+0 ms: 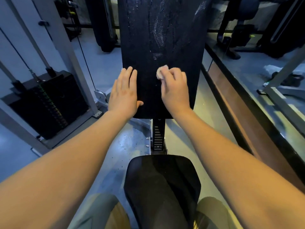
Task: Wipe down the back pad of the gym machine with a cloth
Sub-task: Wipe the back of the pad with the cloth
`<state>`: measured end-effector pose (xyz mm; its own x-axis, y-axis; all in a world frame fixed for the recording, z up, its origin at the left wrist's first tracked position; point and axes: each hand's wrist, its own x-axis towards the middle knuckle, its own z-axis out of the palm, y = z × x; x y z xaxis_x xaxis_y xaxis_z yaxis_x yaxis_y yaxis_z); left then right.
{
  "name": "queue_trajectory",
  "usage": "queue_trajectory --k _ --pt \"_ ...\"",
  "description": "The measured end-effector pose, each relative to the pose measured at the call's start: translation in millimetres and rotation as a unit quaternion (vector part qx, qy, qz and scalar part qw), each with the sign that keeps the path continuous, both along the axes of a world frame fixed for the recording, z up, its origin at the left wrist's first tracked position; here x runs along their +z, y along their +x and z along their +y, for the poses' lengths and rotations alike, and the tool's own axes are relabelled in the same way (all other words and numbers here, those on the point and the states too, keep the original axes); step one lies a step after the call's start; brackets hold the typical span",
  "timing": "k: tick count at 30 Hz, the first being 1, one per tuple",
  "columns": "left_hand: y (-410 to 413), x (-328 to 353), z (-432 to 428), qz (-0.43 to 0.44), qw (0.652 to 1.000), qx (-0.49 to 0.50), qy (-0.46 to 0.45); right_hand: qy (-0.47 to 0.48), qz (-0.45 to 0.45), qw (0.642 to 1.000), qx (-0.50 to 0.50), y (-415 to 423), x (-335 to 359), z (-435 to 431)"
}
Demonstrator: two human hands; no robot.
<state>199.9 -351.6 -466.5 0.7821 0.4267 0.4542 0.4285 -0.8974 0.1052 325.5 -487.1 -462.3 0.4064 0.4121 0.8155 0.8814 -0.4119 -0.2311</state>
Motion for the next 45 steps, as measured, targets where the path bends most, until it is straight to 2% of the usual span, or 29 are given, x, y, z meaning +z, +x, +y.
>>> queue_trajectory --k 3,6,8,11,12,16,17,20,23,25,27,29,30,34,37,39,41,42,45 --pt "2 -6 4 0.032 0.999 0.011 0.007 -0.105 -0.025 0.992 0.065 -22 -42 0" --pt "5 -4 3 0.048 0.998 0.026 0.018 -0.192 -0.073 0.974 0.098 -3 -28 -6" --pt "6 -1 0 0.053 0.998 0.031 0.016 -0.153 -0.085 0.983 0.057 16 1 -8" --pt "4 1 -2 0.06 0.998 0.034 0.011 0.001 -0.006 1.0 -0.027 26 27 -6" --pt "4 2 -3 0.062 0.997 0.035 0.012 0.015 0.004 0.999 -0.035 18 23 -1" --pt "7 4 -3 0.079 0.996 0.038 0.01 -0.128 -0.066 0.987 0.069 -11 -9 3" --pt "7 4 -3 0.08 0.996 0.039 0.008 -0.136 -0.08 0.985 0.075 -1 -4 -1" --pt "7 3 -2 0.076 0.996 0.037 0.011 -0.022 -0.064 0.998 -0.013 38 26 -14" --pt "7 1 -2 0.073 0.997 0.037 0.013 0.065 0.027 0.994 -0.085 34 38 -2" --pt "7 0 -1 0.072 0.997 0.038 0.015 0.038 0.024 0.997 -0.066 5 28 22" --pt "7 0 1 0.073 0.996 0.038 0.018 -0.044 -0.036 0.998 0.007 -12 21 33" --pt "7 -1 1 0.076 0.996 0.038 0.024 -0.105 -0.075 0.991 0.032 3 29 25" --pt "7 -1 1 0.078 0.996 0.038 0.028 -0.091 -0.062 0.994 0.016 13 36 17" --pt "7 -2 2 0.074 0.996 0.038 0.028 0.088 0.038 0.991 -0.093 34 48 6" --pt "8 -2 2 0.075 0.996 0.04 0.034 0.06 -0.002 0.997 -0.045 10 40 34" --pt "8 -2 3 0.075 0.996 0.041 0.034 -0.029 -0.079 0.996 0.034 2 34 43" --pt "7 -2 2 0.077 0.996 0.04 0.033 -0.099 -0.142 0.983 0.058 17 40 35" --pt "8 -1 1 0.077 0.996 0.038 0.033 -0.094 -0.144 0.984 0.043 28 45 27" --pt "7 -2 2 0.075 0.996 0.037 0.032 0.019 -0.063 0.997 -0.046 46 54 8"
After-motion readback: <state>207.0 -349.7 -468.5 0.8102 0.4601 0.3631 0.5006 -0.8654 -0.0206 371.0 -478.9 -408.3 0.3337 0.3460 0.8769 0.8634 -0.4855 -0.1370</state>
